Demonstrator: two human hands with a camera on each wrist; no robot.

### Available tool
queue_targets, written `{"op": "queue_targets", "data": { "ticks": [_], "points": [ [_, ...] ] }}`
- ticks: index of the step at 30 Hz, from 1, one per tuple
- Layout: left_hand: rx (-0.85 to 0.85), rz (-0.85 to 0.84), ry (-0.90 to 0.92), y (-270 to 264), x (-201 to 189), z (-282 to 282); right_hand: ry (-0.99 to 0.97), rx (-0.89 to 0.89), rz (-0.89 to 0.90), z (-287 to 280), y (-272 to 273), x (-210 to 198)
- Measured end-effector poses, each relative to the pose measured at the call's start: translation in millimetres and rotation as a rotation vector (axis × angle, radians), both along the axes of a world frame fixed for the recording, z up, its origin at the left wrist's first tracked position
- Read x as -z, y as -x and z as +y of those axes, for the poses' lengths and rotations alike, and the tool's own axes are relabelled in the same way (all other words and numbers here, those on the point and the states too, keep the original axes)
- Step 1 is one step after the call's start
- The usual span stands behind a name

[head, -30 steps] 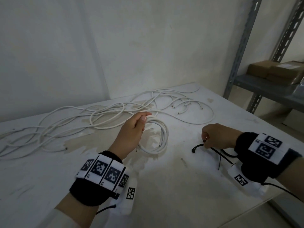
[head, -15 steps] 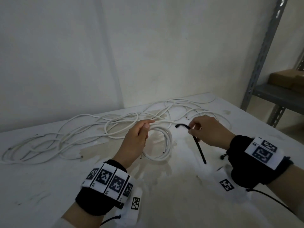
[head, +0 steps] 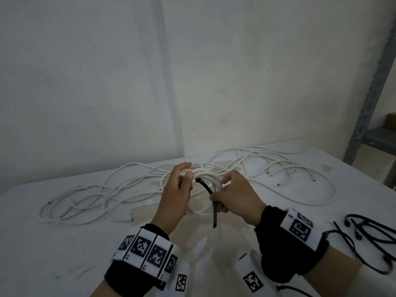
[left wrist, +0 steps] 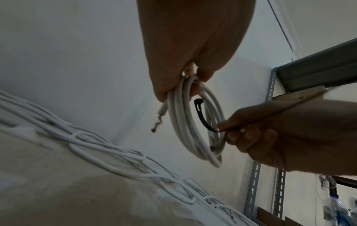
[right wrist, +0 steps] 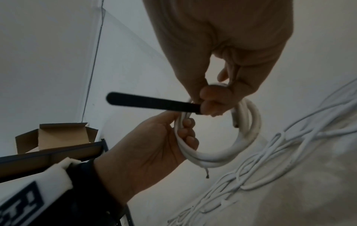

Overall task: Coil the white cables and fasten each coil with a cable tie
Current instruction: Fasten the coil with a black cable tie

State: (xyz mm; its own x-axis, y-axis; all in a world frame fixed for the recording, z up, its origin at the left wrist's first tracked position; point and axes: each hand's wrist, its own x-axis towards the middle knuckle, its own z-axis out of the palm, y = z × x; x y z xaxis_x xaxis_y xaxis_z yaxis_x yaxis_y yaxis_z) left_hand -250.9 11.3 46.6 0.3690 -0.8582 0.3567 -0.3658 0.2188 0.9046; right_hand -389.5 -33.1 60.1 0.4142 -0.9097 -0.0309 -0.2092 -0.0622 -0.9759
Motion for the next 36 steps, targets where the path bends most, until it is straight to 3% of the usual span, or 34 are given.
{"op": "queue_targets", "data": {
  "ticks": [5,9,18,23,28,36],
  "points": [
    [0.021,-0.003,-0.016,-4,2,5,0.084,0.067,-0.102,1,-23,-6],
    [0.039,0.055,-0.020,-11,-4,9,0.082,0.021,-0.213,4,-30,-7],
    [0.023,0.210,-0.069,-25,-10,17,0.183,-0.276,-0.147,11,-34,-7],
    [0.001,0.269,-0.052,-30,-12,25,0.358,-0.414,-0.095,24,-38,-3],
    [-0.013,0.271,-0.036,-36,-8,30,0.395,-0.390,-0.237,30,-47,-3],
    [-0.043,0.274,-0.050,-42,-6,35,0.355,-0.214,-0.295,29,-62,-5]
  ]
}}
